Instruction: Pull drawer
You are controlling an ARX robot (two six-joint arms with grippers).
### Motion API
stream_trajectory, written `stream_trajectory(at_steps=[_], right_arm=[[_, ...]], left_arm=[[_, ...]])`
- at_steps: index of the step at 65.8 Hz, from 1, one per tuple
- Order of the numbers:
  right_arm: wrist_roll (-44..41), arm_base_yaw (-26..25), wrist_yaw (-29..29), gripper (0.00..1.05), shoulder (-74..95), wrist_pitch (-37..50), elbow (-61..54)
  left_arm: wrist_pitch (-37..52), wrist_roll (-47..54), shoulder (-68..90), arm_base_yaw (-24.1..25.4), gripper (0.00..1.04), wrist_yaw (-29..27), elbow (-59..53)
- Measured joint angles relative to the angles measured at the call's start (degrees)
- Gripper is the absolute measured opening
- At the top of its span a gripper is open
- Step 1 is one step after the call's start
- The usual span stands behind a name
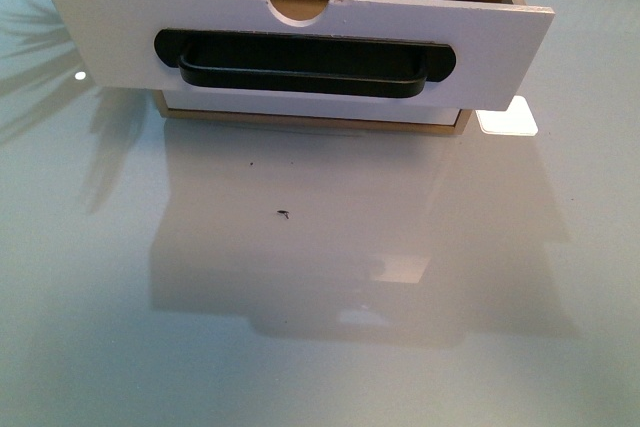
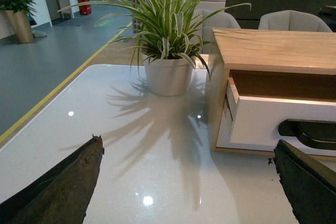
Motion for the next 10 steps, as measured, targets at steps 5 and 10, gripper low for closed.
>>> stream_trajectory(at_steps=[5,10], right_arm=[[0.0,0.0,0.0,0.96,0.0,0.0,0.0],[0.0,0.0,0.0,0.96,0.0,0.0,0.0]], left_arm=[[0.0,0.0,0.0,0.0,0.97,0.0,0.0],[0.0,0.0,0.0,0.0,0.97,0.0,0.0]])
